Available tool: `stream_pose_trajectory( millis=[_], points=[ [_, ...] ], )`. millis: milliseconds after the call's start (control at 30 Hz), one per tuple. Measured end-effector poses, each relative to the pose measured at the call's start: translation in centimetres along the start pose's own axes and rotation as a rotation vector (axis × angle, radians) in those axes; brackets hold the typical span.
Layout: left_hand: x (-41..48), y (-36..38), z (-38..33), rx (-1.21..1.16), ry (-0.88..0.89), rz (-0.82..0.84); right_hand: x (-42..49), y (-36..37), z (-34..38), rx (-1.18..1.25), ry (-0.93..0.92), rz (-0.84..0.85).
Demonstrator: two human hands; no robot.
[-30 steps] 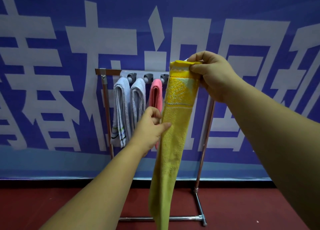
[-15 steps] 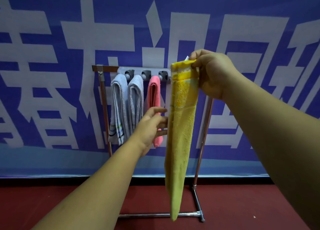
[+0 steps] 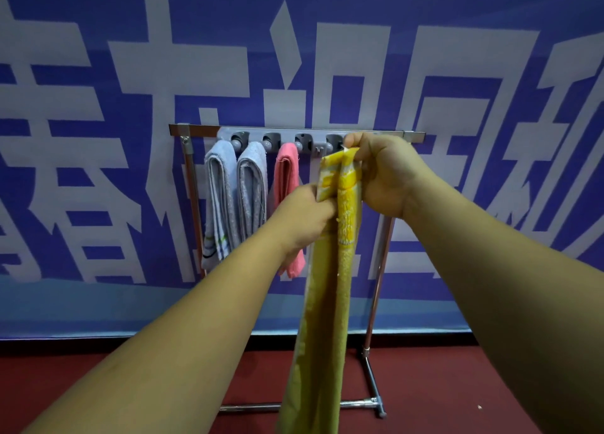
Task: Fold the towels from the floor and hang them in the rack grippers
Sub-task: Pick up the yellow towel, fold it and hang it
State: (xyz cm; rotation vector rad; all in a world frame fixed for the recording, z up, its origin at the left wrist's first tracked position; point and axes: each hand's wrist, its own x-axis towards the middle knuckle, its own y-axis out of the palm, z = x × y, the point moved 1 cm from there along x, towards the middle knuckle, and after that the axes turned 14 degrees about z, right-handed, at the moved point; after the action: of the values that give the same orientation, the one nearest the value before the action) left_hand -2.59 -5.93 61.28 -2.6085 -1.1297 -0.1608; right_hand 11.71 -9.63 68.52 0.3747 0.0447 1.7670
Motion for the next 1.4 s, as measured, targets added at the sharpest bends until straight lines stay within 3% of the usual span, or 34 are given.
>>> stream_pose_trajectory(
  millis=[67, 233, 433, 633, 733, 833, 933, 1200, 1400],
  points=[
    [0.4, 0.0, -0.5, 0.106, -0.025, -0.052, 0.2, 0.0, -0.8, -0.157, 0.029, -0.058],
    [0.5, -0.9, -1.0, 0.213, -0.110, -0.252, -0.2, 0.0, -3.2, -0.845, 0.084, -0.327],
    [0.8, -2.3, -0.5, 0.191, -0.191, -0.337, -1.2, 1.4, -4.0, -1.010, 0.151, -0.080],
    [0.2, -3.3, -0.7, 0.143, -0.127, -0.301, -0.8, 1.1, -4.1, -1.176, 0.009, -0.229],
    [-0.1, -4.3, -0.6, 0.070, -0.082, -0.241, -0.9, 0.1, -3.4, -1.032, -0.008, -0.316],
    [-0.8, -5.8, -0.5, -0.028, -0.067, -0.147, -0.8, -2.1, -2.5, -0.645, 0.059, -0.437],
    [-1.3, -6.6, -0.6, -0.028, -0.059, -0.035, -0.7, -3.0, -2.5, -0.403, 0.048, -0.408],
    [-1.6, -5.6, -0.6, -0.314, -0.143, -0.124, -1.6, -0.8, -2.8, -0.338, -0.028, -0.117],
    [-1.4, -4.9, -0.7, -0.508, -0.265, -0.081, -2.4, -2.1, -4.6, -0.295, 0.095, -0.007]
  ],
)
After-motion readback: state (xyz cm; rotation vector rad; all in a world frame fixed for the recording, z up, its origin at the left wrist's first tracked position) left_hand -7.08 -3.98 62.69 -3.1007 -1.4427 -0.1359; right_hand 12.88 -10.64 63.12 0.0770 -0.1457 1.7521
